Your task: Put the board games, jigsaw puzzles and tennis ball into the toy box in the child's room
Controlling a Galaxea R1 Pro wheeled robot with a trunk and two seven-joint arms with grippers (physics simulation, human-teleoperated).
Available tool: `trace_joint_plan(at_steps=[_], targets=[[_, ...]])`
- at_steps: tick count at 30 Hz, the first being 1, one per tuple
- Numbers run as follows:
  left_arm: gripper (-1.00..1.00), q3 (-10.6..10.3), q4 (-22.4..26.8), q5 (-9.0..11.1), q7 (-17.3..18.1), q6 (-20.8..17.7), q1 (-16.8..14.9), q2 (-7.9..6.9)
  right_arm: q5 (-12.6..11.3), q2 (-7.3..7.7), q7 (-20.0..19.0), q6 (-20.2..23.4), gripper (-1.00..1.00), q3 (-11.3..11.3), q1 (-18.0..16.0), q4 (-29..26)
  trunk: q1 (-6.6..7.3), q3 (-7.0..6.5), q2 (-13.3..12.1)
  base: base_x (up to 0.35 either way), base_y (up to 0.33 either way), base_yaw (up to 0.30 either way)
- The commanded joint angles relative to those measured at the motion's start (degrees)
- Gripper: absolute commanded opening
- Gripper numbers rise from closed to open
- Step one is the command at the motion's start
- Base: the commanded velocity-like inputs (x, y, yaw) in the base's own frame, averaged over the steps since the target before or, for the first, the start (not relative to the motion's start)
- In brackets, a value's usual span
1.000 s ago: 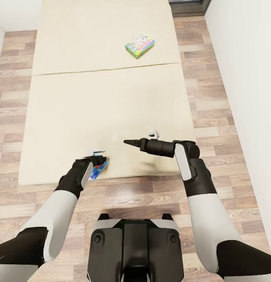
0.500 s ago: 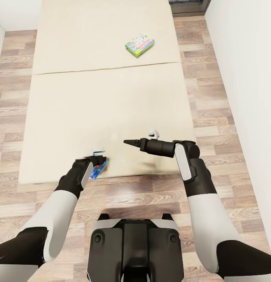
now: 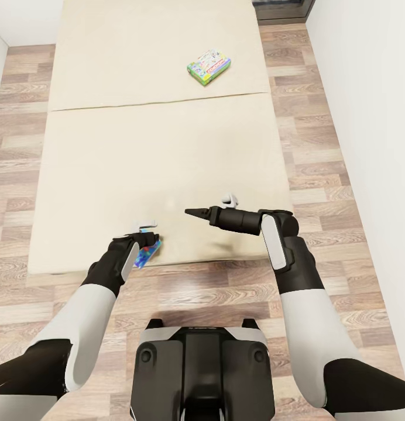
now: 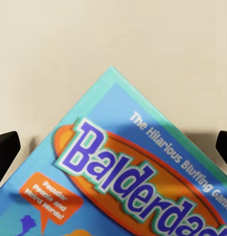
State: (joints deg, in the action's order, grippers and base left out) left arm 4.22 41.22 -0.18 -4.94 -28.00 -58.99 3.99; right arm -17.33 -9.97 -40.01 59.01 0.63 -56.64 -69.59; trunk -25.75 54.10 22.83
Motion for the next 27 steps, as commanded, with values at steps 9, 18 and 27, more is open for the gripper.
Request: trace_joint_plan(at_steps=[9, 18, 27], targets=[[1.0, 0.18, 0.08, 0.01, -0.07, -0.3, -0.04, 0.06, 0.35, -0.02, -0.25, 0.23, 1.0, 0.0, 0.04, -0.02, -0.03, 0.06, 0.09, 0.0, 0.0, 0.0], [1.0, 0.18, 0.08, 0.01, -0.07, -0.3, -0.02, 0.06, 0.3, -0.02, -0.24, 0.16, 1.0, 0.06, 0.11, 0.04, -0.03, 0.06, 0.09, 0.0, 0.0, 0.0], [1.0, 0.17, 0.08, 0.01, -0.13, -0.23, -0.03, 0.06, 0.28, -0.02, -0.24, 0.14, 1.0, 0.07, 0.13, 0.05, -0.03, 0.06, 0.09, -0.125, 0.0, 0.0]])
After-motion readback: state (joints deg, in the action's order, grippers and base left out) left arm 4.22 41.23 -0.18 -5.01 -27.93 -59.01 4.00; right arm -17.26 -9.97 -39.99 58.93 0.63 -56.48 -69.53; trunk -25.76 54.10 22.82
